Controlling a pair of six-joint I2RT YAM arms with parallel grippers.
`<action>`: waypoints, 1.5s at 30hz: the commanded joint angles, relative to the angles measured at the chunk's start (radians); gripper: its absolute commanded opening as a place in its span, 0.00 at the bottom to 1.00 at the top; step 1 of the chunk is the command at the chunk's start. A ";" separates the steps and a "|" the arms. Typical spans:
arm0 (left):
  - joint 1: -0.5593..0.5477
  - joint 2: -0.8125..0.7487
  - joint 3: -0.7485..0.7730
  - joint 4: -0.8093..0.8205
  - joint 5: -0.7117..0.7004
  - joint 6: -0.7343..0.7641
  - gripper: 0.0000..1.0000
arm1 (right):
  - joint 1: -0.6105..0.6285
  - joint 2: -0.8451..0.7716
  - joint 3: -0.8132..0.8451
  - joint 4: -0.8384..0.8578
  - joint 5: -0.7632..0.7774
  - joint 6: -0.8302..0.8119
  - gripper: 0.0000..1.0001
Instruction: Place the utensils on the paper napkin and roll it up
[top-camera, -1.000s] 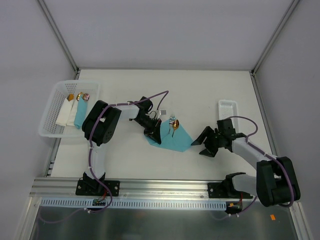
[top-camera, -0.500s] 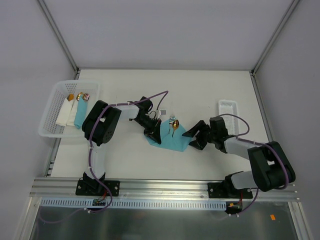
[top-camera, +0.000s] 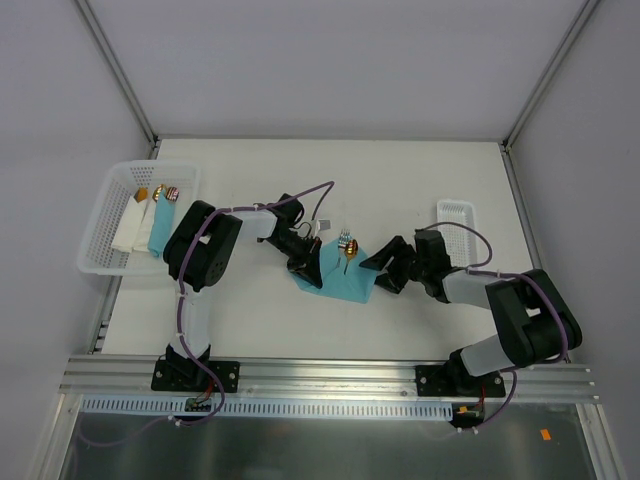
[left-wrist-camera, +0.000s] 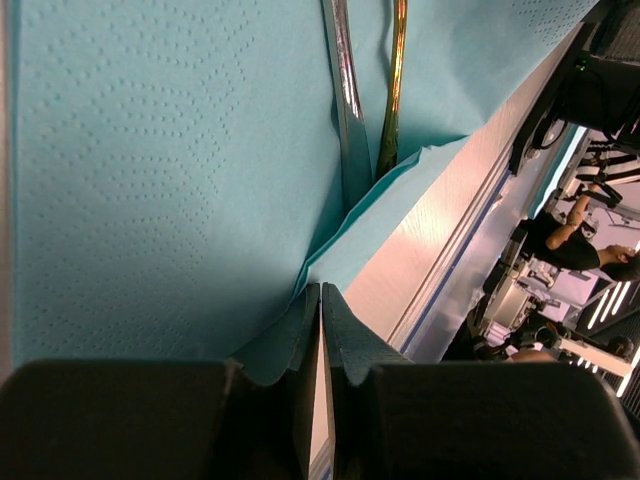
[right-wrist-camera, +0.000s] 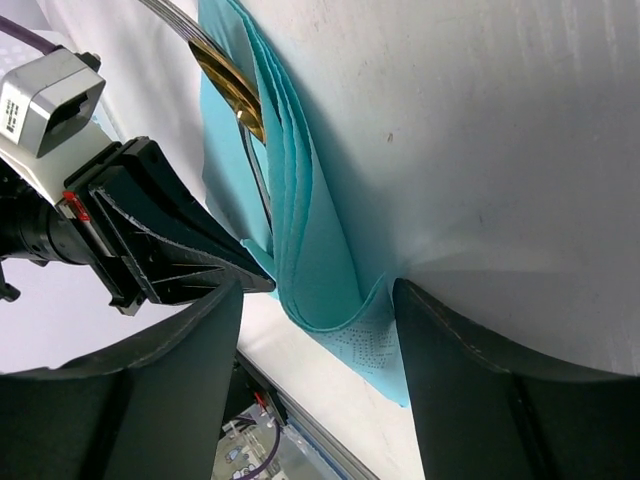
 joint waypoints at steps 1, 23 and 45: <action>0.015 0.032 -0.025 0.008 -0.057 0.002 0.06 | 0.015 -0.012 -0.009 -0.089 0.054 -0.068 0.66; 0.027 0.032 -0.039 0.025 -0.051 -0.014 0.06 | 0.090 -0.114 -0.193 -0.038 0.038 0.070 0.55; 0.029 0.041 -0.043 0.038 -0.036 -0.031 0.06 | 0.091 -0.213 -0.193 -0.043 0.235 0.053 0.32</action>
